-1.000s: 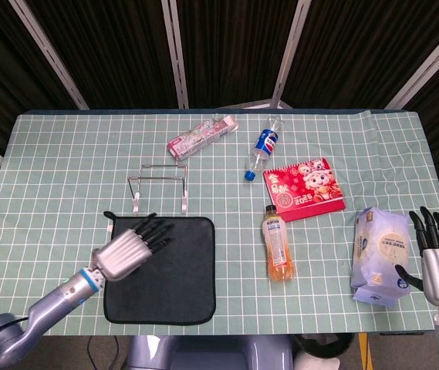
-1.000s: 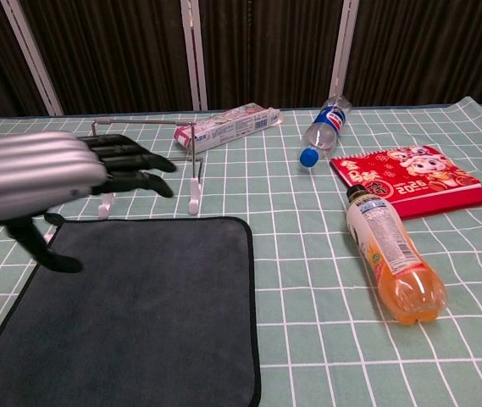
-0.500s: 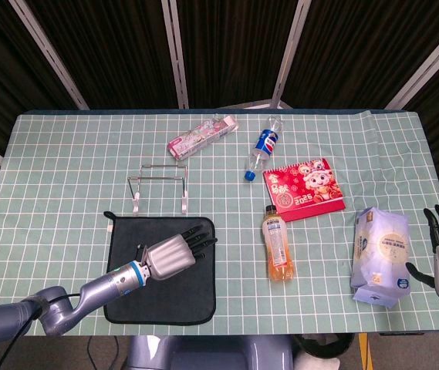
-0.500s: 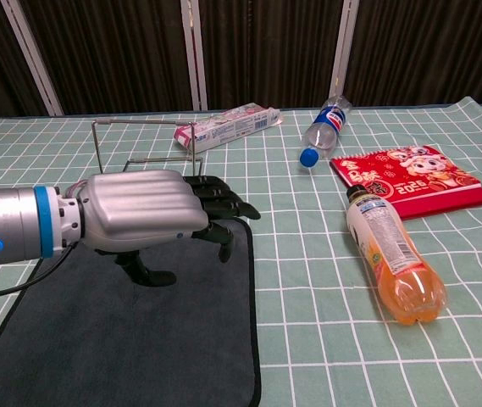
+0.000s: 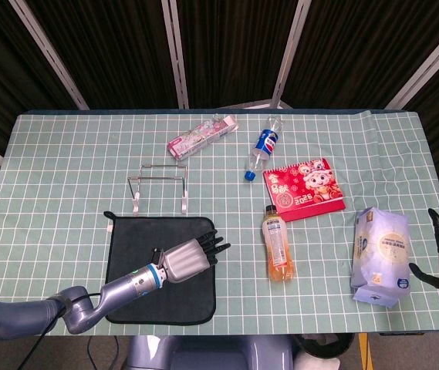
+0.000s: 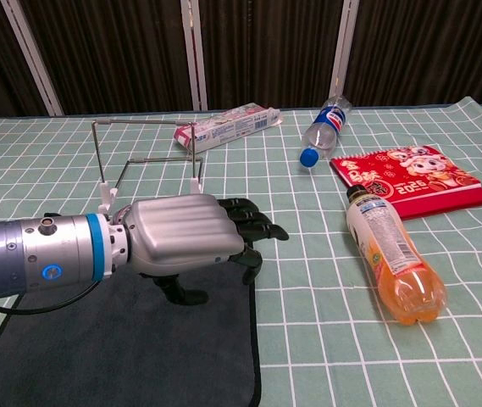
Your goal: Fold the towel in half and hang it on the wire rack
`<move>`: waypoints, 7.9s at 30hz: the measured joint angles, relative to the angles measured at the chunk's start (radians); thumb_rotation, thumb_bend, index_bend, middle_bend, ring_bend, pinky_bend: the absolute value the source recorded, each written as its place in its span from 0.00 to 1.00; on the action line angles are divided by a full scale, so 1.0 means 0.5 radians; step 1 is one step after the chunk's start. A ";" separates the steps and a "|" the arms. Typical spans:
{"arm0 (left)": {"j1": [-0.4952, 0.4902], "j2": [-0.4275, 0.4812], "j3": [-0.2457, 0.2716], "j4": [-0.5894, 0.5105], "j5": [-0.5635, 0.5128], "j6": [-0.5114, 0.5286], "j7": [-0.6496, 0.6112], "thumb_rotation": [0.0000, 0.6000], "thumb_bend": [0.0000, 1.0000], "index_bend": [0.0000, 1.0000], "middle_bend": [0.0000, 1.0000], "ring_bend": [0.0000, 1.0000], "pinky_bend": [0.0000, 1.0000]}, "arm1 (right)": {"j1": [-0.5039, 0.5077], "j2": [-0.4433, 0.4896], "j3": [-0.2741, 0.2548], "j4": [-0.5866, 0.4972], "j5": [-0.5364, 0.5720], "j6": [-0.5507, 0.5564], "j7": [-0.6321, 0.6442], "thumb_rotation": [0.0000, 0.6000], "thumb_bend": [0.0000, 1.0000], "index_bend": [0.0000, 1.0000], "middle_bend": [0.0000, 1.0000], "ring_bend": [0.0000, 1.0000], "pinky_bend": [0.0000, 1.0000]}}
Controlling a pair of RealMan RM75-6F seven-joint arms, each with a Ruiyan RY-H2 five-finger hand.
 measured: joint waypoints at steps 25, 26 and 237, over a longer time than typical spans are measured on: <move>-0.091 -0.171 0.023 0.124 -0.198 -0.045 0.159 1.00 0.37 0.37 0.00 0.00 0.00 | -0.007 0.030 -0.011 -0.001 -0.040 0.021 0.080 1.00 0.00 0.00 0.00 0.00 0.00; -0.093 -0.175 0.025 0.128 -0.205 -0.046 0.163 1.00 0.37 0.37 0.00 0.00 0.00 | -0.007 0.030 -0.011 0.000 -0.042 0.022 0.082 1.00 0.00 0.00 0.00 0.00 0.00; 0.147 -0.088 -0.189 0.442 -1.246 0.078 -0.053 1.00 0.37 0.47 1.00 1.00 1.00 | -0.028 0.053 -0.037 -0.072 -0.085 0.053 0.066 1.00 0.00 0.00 0.00 0.00 0.00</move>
